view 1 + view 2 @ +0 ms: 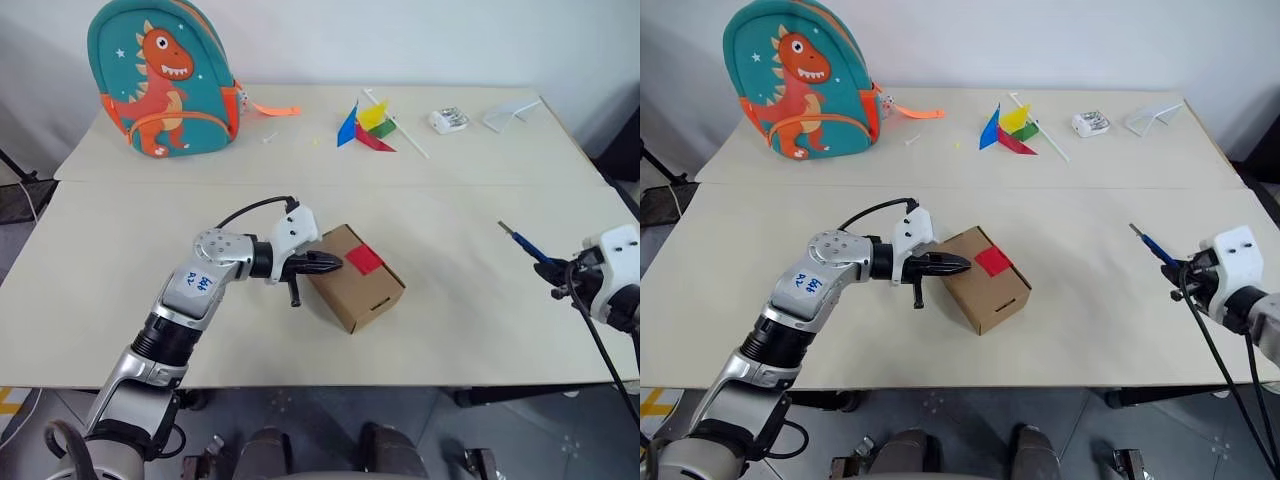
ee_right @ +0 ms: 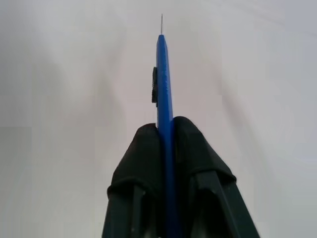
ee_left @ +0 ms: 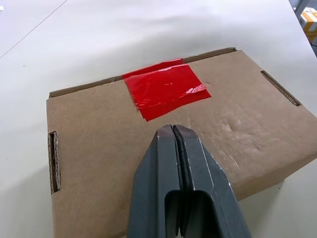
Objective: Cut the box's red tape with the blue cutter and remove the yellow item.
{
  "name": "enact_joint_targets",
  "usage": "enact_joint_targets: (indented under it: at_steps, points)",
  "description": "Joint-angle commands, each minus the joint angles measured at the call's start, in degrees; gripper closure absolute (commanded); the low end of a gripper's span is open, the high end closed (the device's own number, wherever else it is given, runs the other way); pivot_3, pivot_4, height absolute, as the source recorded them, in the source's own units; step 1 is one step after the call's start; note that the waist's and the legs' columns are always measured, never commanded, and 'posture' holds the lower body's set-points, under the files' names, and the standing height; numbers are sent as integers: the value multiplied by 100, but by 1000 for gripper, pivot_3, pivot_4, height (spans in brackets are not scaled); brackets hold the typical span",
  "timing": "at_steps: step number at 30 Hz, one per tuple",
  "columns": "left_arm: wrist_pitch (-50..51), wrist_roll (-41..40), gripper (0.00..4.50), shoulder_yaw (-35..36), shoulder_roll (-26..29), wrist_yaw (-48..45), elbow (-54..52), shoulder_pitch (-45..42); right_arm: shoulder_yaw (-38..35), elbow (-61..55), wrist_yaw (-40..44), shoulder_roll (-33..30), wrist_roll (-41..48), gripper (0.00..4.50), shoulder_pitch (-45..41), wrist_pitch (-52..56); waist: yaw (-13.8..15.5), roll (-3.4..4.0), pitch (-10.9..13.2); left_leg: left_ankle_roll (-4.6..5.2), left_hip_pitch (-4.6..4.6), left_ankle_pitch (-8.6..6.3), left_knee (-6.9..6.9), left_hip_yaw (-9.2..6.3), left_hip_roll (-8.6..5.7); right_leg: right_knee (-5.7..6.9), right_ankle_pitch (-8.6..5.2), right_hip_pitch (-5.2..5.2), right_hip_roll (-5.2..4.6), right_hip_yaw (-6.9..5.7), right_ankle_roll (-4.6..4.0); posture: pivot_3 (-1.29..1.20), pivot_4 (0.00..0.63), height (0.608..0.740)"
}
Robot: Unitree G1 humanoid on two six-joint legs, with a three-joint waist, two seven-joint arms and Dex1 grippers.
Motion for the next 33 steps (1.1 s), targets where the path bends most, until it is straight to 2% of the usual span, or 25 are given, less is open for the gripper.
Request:
enact_joint_targets:
  at_steps: [1,9,14,15,19,21,28,31,33]
  points:
    - [-5,72,4500,-46,6,-23,31,-67,42,254,544,200,-320,4379,-76,-156,-11,2,1,0,0,0,0,-1,0,1,0,1,0,0,0,0,150,740]
    - [69,46,4500,25,74,1,-77,-13,-382,137,1224,470,-452,1800,192,-44,-23,9,0,-1,0,0,6,-2,0,3,1,4,0,-1,1,0,150,740]
    - [86,-57,4500,192,80,43,-65,-24,-1138,-78,1890,393,-327,200,684,-242,-15,9,0,-1,1,0,6,-4,0,1,1,6,0,-1,2,0,150,740]
    - [89,-76,4500,237,81,54,-49,-37,-1294,-147,2052,373,-267,48,776,-227,-18,9,0,-1,1,0,7,-4,0,1,1,7,0,-1,2,0,150,740]
    - [60,-241,4500,545,159,3,48,-93,-1991,-520,2791,230,235,48,1066,173,-42,11,1,-1,3,0,6,-4,0,2,1,8,0,-1,2,0,150,740]
    - [94,-368,4500,752,229,-33,87,-100,-2016,-465,2771,317,234,48,906,196,-59,9,2,0,6,0,7,-5,0,1,1,12,0,-1,2,0,150,740]
    - [-8,-445,4500,1107,651,-141,36,79,-1667,-621,2434,830,-146,48,230,-221,-77,10,5,-1,23,0,5,-3,0,6,2,23,0,2,1,0,150,740]
    - [-92,-604,4500,1486,1034,-289,-173,524,-1082,-944,2526,1104,-348,48,-155,-456,-124,13,5,-1,25,0,3,-2,0,8,2,21,1,4,1,0,150,740]
    - [-131,-645,4500,1632,1270,-359,-291,826,-729,-988,2529,1279,-506,436,-367,-540,-147,13,6,-3,39,1,-11,3,1,9,1,24,2,7,1,0,150,740]
